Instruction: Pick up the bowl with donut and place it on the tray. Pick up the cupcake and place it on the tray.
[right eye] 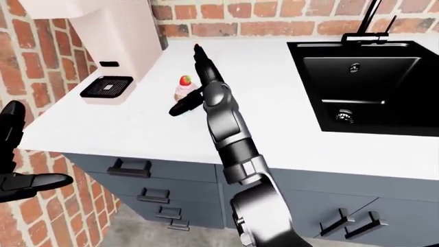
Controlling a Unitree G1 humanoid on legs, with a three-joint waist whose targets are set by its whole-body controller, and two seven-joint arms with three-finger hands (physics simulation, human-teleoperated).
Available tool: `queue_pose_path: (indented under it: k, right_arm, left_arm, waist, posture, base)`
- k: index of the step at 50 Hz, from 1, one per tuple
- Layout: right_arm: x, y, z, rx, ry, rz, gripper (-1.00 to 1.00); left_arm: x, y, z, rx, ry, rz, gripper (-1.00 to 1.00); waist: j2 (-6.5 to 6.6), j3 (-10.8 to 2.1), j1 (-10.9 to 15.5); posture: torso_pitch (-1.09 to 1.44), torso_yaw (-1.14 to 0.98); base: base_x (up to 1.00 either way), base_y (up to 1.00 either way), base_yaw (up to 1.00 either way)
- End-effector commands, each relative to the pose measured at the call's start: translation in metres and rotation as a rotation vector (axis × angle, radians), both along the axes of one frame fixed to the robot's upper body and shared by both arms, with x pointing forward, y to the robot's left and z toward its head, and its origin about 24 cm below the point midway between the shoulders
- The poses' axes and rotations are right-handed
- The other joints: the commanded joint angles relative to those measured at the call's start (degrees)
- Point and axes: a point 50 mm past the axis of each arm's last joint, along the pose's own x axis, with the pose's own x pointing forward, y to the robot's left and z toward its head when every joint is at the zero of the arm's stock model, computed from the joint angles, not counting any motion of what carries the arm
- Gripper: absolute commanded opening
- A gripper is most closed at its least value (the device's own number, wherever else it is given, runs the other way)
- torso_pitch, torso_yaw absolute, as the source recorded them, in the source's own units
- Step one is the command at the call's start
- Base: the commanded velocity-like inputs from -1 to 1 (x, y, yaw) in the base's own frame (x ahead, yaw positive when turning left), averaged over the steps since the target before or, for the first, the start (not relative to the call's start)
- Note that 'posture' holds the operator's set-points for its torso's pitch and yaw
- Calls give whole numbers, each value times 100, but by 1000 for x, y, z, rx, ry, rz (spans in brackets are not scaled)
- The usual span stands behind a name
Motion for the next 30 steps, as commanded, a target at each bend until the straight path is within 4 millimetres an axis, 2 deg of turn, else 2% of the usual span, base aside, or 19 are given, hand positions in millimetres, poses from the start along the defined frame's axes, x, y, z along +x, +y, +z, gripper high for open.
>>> queue_pose_path:
  k: [1,21,22,23,25,27,28,29,30]
  right_arm:
    - [-2,6,24,7,-107,23,100]
    - [4,12,7,-31,-62,33,100]
    - [4,12,6,-33,-61,33,86]
    - [4,12,6,-34,-61,33,56]
    - [5,12,6,-37,-61,33,33]
    - [4,12,6,-40,-60,34,30]
    - [4,12,4,-44,-57,34,22]
    - [4,12,2,-48,-54,35,-12]
    - [4,11,1,-50,-53,33,-17]
  left_arm:
    - [-3,-1,9,29,-61,4,100]
    - [-3,-1,9,34,-64,6,100]
    - [-3,-1,9,34,-63,7,100]
    - [-4,0,9,33,-64,8,100]
    - [-4,0,10,33,-65,8,100]
    - [-5,0,10,34,-66,8,100]
    - [-5,1,10,34,-67,8,100]
    - [-5,1,10,34,-67,9,100]
    - [-5,1,10,34,-67,9,100]
  waist:
    - [35,-132,-1]
    - [58,-155,-3]
    - [58,-157,-4]
    - [59,-159,-4]
    - [60,-164,-3]
    - [61,-166,-1]
    - [60,-166,1]
    - [60,-165,2]
    - [61,-166,2]
  posture:
    - [0,0]
    - [0,0]
    - [0,0]
    - [0,0]
    - [0,0]
    - [0,0]
    - [0,0]
    - [0,0]
    - [0,0]
  base:
    - [0,0,0]
    - [0,0,0]
    - [0,0,0]
    - [0,0,0]
    - [0,0,0]
    - [0,0,0]
    - [0,0,0]
    - [0,0,0]
    - [0,0,0]
